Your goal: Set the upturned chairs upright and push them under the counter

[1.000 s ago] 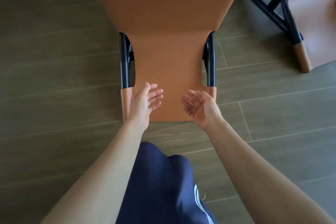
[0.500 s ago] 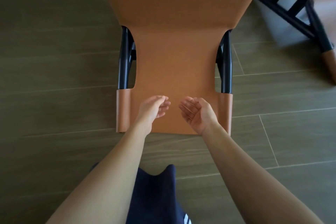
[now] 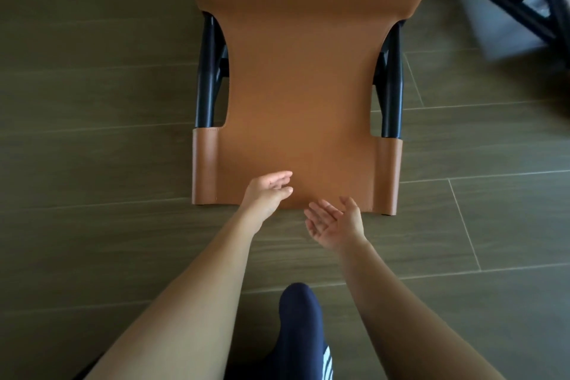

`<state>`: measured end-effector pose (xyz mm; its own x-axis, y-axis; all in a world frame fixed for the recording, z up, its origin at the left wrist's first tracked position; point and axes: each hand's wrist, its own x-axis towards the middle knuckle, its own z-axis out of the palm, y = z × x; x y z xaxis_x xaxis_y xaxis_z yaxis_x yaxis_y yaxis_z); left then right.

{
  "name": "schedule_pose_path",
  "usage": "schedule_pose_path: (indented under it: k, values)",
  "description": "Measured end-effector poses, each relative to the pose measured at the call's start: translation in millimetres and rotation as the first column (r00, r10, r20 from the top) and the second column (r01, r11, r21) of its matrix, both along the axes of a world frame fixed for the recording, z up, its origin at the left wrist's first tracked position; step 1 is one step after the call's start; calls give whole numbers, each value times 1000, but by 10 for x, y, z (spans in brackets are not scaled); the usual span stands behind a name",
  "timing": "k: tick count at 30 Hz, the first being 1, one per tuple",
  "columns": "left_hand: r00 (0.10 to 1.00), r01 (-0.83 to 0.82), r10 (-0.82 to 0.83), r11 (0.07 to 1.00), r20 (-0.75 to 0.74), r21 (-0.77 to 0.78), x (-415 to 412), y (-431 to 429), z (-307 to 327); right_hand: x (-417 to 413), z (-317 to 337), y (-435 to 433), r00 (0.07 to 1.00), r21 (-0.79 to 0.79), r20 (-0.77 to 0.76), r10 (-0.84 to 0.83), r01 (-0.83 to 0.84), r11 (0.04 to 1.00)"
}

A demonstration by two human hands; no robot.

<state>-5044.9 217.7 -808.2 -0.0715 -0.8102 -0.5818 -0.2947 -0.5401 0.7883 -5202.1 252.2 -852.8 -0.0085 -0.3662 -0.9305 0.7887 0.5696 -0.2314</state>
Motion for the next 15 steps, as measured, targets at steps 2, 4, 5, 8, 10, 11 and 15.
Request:
schedule_pose_path:
  k: [2, 4, 5, 8, 10, 11, 15]
  values:
    - [996, 70, -70, 998, 61, -5, 7, 38, -59, 39, -36, 38, 999, 31, -17, -37, 37, 999]
    - [989, 107, -104, 994, 107, -17, 34, 43, -106, 104, -35, 27, 995, 50, -44, -85, 87, 995]
    - [986, 117, -114, 993, 124, -19, 50, 41, -124, 146, -28, 10, 992, 58, -56, -109, 112, 992]
    - [979, 132, -126, 991, 159, -23, 82, 37, -167, 242, -5, -47, 982, 95, -103, -160, 169, 981]
    - [973, 152, -143, 988, 183, -36, 97, 60, -192, 254, -23, -64, 976, 119, -134, -173, 189, 975]
    - [966, 170, -155, 984, 208, -56, 108, 77, -204, 253, -33, -69, 977, 113, -127, -174, 188, 976]
    - [863, 336, -198, 912, 466, -235, 178, 127, -197, 281, -56, -106, 970, 45, -35, -239, 240, 970]
